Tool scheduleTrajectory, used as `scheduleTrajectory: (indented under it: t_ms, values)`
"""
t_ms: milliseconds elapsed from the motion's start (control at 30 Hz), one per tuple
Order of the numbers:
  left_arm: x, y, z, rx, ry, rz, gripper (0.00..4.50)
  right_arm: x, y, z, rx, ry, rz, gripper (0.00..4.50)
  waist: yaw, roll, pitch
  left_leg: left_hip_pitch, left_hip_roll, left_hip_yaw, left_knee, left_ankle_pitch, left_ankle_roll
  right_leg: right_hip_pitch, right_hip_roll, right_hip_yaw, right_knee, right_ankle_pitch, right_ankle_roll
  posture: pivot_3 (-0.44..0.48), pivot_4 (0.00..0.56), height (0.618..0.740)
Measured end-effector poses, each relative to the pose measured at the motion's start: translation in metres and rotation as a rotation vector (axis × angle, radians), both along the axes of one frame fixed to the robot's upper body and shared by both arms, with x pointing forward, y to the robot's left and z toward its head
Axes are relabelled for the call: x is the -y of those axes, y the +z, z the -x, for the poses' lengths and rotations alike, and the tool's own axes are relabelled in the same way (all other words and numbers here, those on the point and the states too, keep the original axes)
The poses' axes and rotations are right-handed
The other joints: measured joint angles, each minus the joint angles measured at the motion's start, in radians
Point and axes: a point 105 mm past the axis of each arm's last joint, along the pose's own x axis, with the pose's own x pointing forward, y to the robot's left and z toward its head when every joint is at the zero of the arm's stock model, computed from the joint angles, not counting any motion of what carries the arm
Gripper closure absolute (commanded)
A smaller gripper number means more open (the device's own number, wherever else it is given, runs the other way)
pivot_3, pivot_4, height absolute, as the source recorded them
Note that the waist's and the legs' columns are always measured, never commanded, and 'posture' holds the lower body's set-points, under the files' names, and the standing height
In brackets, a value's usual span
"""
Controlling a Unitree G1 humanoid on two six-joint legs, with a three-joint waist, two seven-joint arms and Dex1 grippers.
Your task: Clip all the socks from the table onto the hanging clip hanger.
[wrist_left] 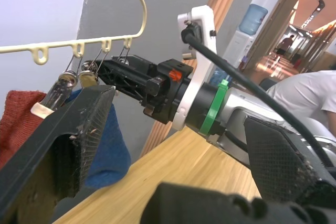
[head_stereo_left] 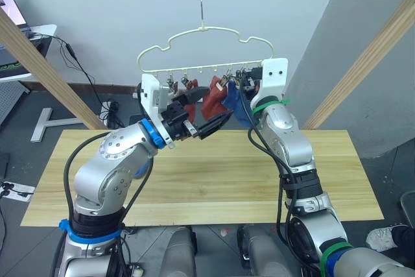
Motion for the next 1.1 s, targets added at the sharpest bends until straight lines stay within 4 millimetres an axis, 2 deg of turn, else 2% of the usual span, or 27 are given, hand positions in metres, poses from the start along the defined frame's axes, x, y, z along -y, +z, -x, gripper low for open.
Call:
scheduleTrajectory:
  t_ms: [233, 333, 400, 500, 667, 767, 833, 900, 1033, 1100]
  values:
    - [0.0, 0.001, 0.0, -0.004, -0.003, 0.01, 0.0, 0.002, -0.002, -0.001, -0.007, -0.004, -0.002, 2.36, 0.0, 0.0, 0.0, 0.0, 0.0, 0.0, 0.0, 0.0, 0.0, 0.0, 0.0, 0.0, 0.0, 0.0, 0.0, -0.008, 0.227, 0.74]
    - [0.0, 0.001, 0.0, -0.005, 0.003, 0.015, 0.0, 0.002, -0.002, -0.001, -0.007, -0.002, -0.003, 3.04, 0.0, 0.0, 0.0, 0.0, 0.0, 0.0, 0.0, 0.0, 0.0, 0.0, 0.0, 0.0, 0.0, 0.0, 0.0, -0.006, 0.228, 0.74]
    - [0.0, 0.002, 0.0, -0.005, 0.002, 0.016, 0.0, 0.001, -0.002, -0.002, -0.007, 0.002, -0.001, 3.7, 0.0, 0.0, 0.0, 0.0, 0.0, 0.0, 0.0, 0.0, 0.0, 0.0, 0.0, 0.0, 0.0, 0.0, 0.0, -0.006, 0.228, 0.74]
    - [0.0, 0.002, 0.0, -0.005, 0.003, 0.017, 0.0, 0.003, 0.0, -0.002, 0.006, 0.001, 0.001, 4.42, 0.0, 0.0, 0.0, 0.0, 0.0, 0.0, 0.0, 0.0, 0.0, 0.0, 0.0, 0.0, 0.0, 0.0, 0.0, -0.007, 0.227, 0.74]
    - [0.0, 0.0, 0.0, -0.011, 0.005, 0.019, 0.0, 0.008, 0.001, -0.003, 0.014, -0.006, 0.013, 4.48, 0.0, 0.0, 0.0, 0.0, 0.0, 0.0, 0.0, 0.0, 0.0, 0.0, 0.0, 0.0, 0.0, 0.0, 0.0, -0.014, 0.229, 0.74]
    - [-0.003, -0.008, -0.001, -0.035, 0.023, 0.017, 0.0, 0.01, 0.001, -0.003, 0.015, 0.003, 0.026, 4.48, 0.0, 0.0, 0.0, 0.0, 0.0, 0.0, 0.0, 0.0, 0.0, 0.0, 0.0, 0.0, 0.0, 0.0, 0.0, -0.02, 0.23, 0.74]
    - [-0.012, -0.021, -0.005, -0.071, 0.094, 0.0, 0.0, 0.011, -0.001, -0.004, -0.004, 0.032, 0.056, 4.48, 0.0, 0.0, 0.0, 0.001, 0.0, 0.001, 0.0, 0.0, 0.0, 0.0, 0.0, 0.001, 0.0, 0.0, 0.0, -0.025, 0.231, 0.74]
    - [-0.027, -0.044, -0.012, -0.133, 0.183, -0.041, 0.0, 0.014, -0.001, -0.004, -0.025, 0.069, 0.08, 4.48, -0.001, 0.0, 0.0, 0.001, 0.0, 0.001, 0.0, 0.0, 0.0, 0.001, 0.0, 0.001, 0.0, 0.0, 0.0, -0.038, 0.235, 0.74]
    - [-0.088, -0.111, -0.021, -0.264, 0.411, -0.194, 0.0, 0.022, 0.005, -0.004, -0.092, 0.144, 0.09, 4.48, -0.002, 0.0, 0.0, 0.003, 0.001, 0.001, 0.0, 0.0, 0.0, 0.001, 0.0, 0.0, 0.001, 0.0, -0.001, -0.054, 0.236, 0.74]
    - [-0.115, -0.133, -0.025, -0.296, 0.494, -0.249, 0.0, 0.028, 0.006, -0.003, -0.122, 0.158, 0.083, 4.48, 0.0, 0.0, 0.0, 0.003, 0.001, 0.001, 0.0, 0.0, 0.0, 0.001, 0.0, 0.0, 0.001, 0.0, -0.001, -0.053, 0.237, 0.74]
